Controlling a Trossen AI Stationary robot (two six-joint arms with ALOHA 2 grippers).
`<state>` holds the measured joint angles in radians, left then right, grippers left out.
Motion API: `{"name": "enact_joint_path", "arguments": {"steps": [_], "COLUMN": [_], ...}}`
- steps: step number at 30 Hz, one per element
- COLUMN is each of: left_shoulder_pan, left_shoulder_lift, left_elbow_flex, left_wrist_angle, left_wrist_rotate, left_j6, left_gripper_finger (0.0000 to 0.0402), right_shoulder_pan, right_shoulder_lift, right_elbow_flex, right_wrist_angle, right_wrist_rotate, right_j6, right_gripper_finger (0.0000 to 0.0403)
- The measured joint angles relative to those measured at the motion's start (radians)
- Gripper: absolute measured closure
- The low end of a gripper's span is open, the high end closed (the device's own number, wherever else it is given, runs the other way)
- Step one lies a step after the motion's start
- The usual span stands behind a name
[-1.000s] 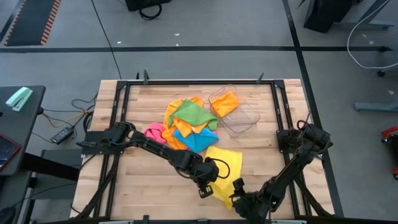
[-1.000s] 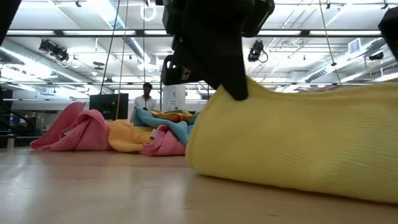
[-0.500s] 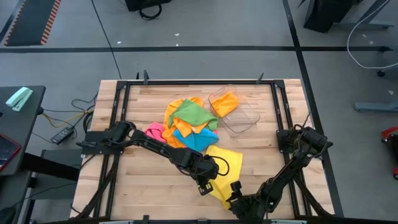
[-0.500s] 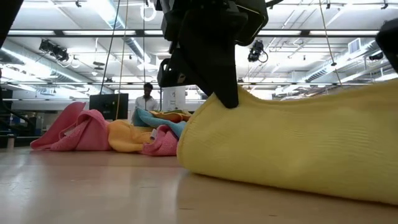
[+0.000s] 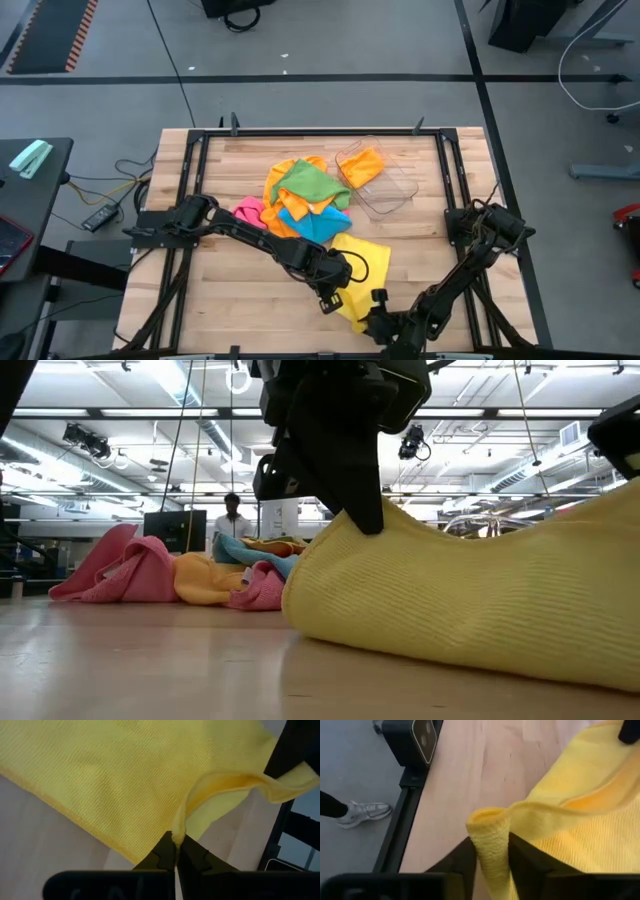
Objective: Fold microfiber towels
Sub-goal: Fold the yellow towel
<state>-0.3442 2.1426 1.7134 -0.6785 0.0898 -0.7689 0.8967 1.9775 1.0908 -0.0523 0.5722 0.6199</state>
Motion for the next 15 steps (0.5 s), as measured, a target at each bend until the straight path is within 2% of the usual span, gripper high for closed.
{"name": "enact_joint_path", "arguments": {"steps": [4,6,9,12,15], "left_shoulder_pan": [-0.002,-0.002,-0.002,-0.016,-0.052], "left_shoulder_lift": [0.000,0.000,0.000,0.000,0.000], "left_elbow_flex": [0.000,0.000,0.000,0.000,0.000], "left_wrist_angle": [-0.006,-0.011,-0.013,0.014,0.087], "left_wrist_rotate": [0.001,0.001,0.026,0.089,0.106], "left_j6": [0.062,0.100,0.124,0.122,0.118], "left_gripper_finger": [0.0369,0.0364,0.0370,0.0386,0.0392], "right_shoulder_pan": [0.021,0.032,0.040,0.042,0.045], "right_shoulder_lift": [-0.020,-0.047,-0.090,-0.125,-0.130], "right_elbow_flex": [0.000,0.000,0.000,0.000,0.000], "right_wrist_angle": [-0.024,-0.044,-0.080,-0.088,-0.088], "right_wrist_rotate": [-0.004,-0.004,-0.023,-0.096,-0.181], "right_j6": [0.046,0.067,0.087,0.078,0.091], "right_gripper_finger": [0.0368,0.0391,0.0392,0.0391,0.0390]}}
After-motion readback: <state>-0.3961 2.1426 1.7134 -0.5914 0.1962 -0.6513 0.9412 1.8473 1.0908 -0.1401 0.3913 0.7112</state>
